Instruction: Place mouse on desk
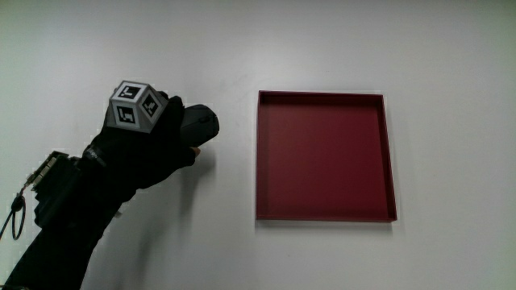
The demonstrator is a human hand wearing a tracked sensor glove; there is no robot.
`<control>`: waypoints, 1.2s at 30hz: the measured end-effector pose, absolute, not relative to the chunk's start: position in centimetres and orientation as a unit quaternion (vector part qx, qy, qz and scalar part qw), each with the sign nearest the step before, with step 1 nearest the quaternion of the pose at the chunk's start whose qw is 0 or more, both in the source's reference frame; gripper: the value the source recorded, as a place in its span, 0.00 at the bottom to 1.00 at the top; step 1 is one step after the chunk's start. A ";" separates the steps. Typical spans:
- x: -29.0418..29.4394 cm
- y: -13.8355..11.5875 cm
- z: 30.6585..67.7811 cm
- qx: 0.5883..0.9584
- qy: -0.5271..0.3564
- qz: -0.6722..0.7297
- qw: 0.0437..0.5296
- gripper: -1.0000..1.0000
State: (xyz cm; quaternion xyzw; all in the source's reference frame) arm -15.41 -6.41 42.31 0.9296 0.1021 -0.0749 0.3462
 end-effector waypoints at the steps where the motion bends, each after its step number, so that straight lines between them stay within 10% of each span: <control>1: -15.5 -6.3 42.8 0.930 0.097 -0.073 0.348 0.50; 27: -18.3 -4.5 49.3 0.907 0.060 -0.099 0.404 0.50; 36: -19.5 -3.9 47.9 0.904 0.038 -0.107 0.413 0.15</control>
